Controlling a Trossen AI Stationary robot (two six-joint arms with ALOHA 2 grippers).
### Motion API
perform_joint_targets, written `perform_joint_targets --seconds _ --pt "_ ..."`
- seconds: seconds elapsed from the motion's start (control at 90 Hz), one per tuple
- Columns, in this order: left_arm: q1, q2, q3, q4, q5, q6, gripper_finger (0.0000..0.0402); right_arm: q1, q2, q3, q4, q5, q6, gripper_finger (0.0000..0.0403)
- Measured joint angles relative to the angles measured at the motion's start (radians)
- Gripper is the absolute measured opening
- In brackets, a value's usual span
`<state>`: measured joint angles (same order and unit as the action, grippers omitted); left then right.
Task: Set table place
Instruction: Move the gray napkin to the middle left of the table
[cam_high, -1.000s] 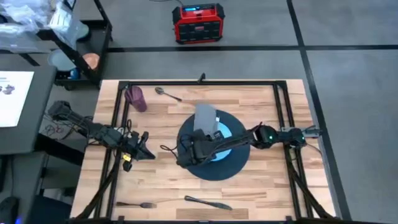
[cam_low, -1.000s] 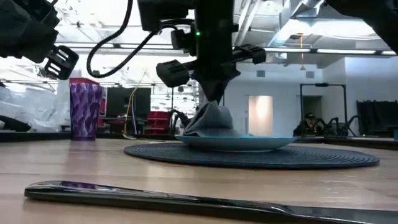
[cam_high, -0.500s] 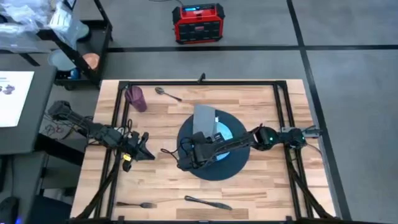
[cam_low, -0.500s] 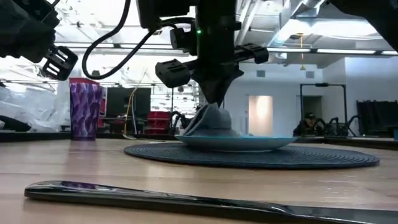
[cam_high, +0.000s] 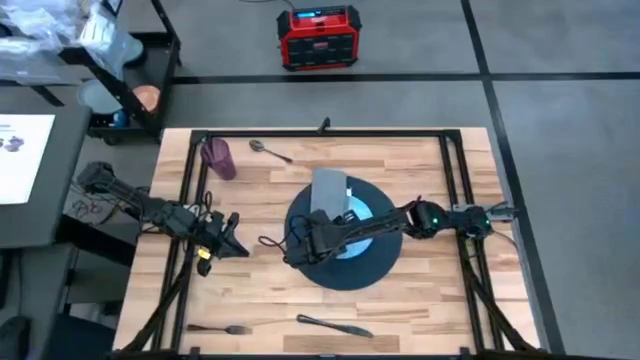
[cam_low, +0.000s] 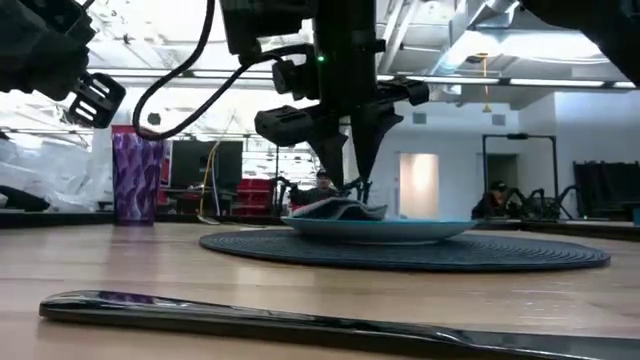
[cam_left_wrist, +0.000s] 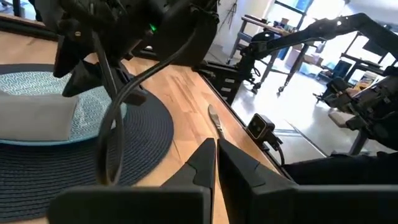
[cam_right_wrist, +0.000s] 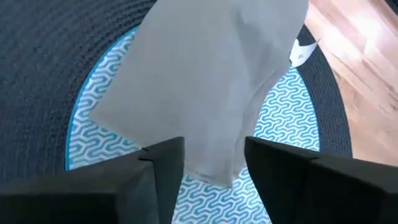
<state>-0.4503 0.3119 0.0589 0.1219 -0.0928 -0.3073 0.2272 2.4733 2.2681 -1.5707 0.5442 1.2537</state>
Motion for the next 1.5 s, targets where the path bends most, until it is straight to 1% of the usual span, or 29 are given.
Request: perform_joint_targets --seconds 0.122,0.256,0.378,0.578,0.622,0.7,0.778,0.844,0.978,1.044,1.133,1.256,1.411,1.5 --pt "0.0 0.003 0.0 -0.019 -0.084 0.0 0.0 0.0 0.0 0.0 0.0 0.013 0.002 0.0151" --pt "0.0 0.003 0.0 -0.056 -0.14 -0.002 0.0 0.011 -0.005 0.0 0.0 0.104 0.001 0.0133" --pt "0.0 0.003 0.0 -0.061 -0.153 -0.008 0.0 0.042 -0.049 0.0 0.0 0.185 0.017 0.0121" --pt "0.0 0.002 0.0 -0.063 -0.158 -0.004 0.0 0.139 -0.154 0.001 -0.001 0.403 0.066 0.0118" --pt "0.0 0.002 0.0 -0.063 -0.158 -0.004 0.0 0.169 -0.168 0.001 -0.001 0.425 0.067 0.0118" --pt "0.0 0.002 0.0 -0.062 -0.158 -0.004 0.0 0.218 -0.174 0.0 0.0 0.431 0.093 0.0118" --pt "0.0 0.002 0.0 -0.061 -0.158 -0.004 0.0 0.265 -0.174 -0.031 -0.001 0.436 0.158 0.0118" --pt "0.0 0.002 0.0 -0.061 -0.158 -0.006 0.0 0.304 -0.174 -0.084 0.002 0.439 0.258 0.0118" --pt "0.004 0.004 0.0 -0.068 -0.175 -0.033 0.0 0.377 -0.173 -0.24 0.001 0.428 0.52 0.0118" --pt "0.022 0.021 0.001 -0.092 -0.199 -0.064 0.0 0.408 -0.176 -0.322 0.002 0.418 0.646 0.0118" --pt "0.058 0.058 0.001 -0.111 -0.203 -0.091 0.0 0.433 -0.206 -0.444 -0.001 0.387 0.784 0.0118" --pt "0.1 0.107 0.001 -0.054 -0.203 -0.083 0.0 0.437 -0.291 -0.591 0.047 0.36 0.811 0.0118" --pt "0.143 0.158 0.001 0.092 -0.202 -0.008 0.0 0.416 -0.437 -0.782 0.067 0.39 0.813 0.0118" --pt "0.177 0.182 0.001 0.144 -0.201 0.024 0.0 0.398 -0.534 -0.91 0.124 0.449 0.817 0.0118"
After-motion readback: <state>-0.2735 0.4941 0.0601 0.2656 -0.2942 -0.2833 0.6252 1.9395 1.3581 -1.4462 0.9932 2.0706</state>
